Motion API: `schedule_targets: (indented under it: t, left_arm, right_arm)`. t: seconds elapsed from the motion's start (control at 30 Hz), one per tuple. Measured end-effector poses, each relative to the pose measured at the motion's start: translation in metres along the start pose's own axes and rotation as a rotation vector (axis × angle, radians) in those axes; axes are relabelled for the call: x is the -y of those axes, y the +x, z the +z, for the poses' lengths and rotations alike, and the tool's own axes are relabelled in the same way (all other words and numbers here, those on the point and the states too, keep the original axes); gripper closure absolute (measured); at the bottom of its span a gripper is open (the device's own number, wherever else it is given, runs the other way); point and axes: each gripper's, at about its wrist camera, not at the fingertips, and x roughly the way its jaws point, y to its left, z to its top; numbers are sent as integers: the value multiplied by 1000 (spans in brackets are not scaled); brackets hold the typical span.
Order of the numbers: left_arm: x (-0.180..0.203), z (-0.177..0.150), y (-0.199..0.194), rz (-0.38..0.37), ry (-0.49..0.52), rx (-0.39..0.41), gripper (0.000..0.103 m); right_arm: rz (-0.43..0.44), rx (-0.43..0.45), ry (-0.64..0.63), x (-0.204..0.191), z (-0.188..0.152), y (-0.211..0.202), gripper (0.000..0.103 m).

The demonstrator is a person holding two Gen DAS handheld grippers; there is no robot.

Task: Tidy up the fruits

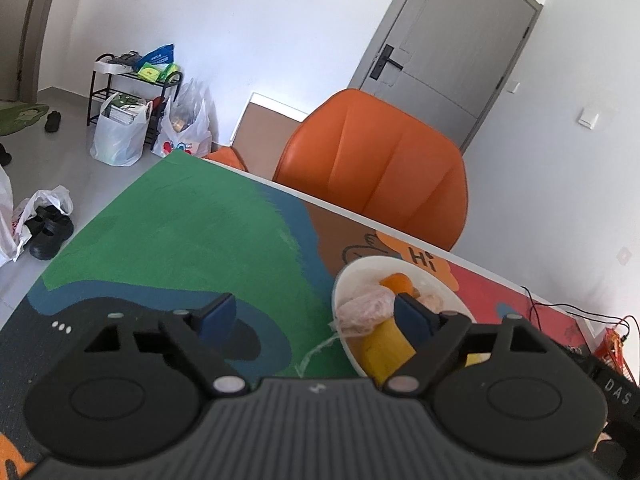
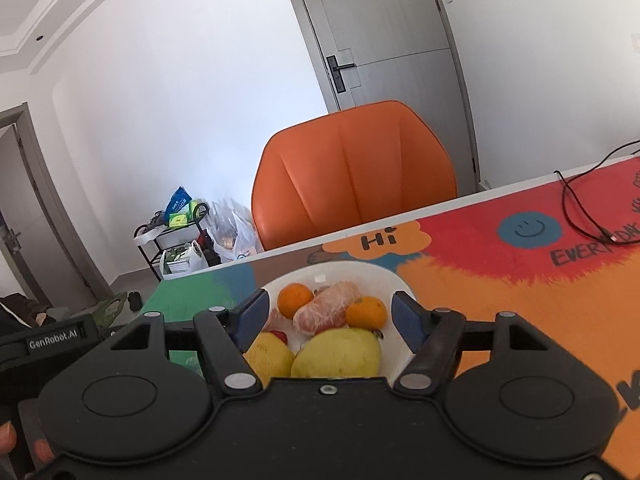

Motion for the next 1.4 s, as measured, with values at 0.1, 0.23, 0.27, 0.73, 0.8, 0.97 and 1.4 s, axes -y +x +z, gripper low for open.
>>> schedule_targets:
  t: [0.1,0.23,0.27,0.73,0.8,0.97,1.4]
  left_arm:
    - [2,-5,-8,-15,7,-3,15]
    - [4,-12,-15,-32,16,-15,14]
    - [5,-13,-17,-35,19,-17,14]
    - [10,-38,-50,-104,92,-44,7]
    - [11,-40,-56,-98,98,-40,7]
    - [10,-43,-74,-99,110,-36,6]
    - [10,-47,-126,-118,154,3,1]
  right_arm:
    - [4,-11,4,0,-6,-8,35]
    - [7,-21,6,1,-14,-19,35]
    - [6,-23,7,1,-16,-22,34]
    - [-33,23,19,-2,-41,-77,13]
    - [-43,36,20,-3,-42,-85,4]
    - [-57,51,38,-2,-44,-105,0]
    - [-74,67,27,-13,-47,-153,0]
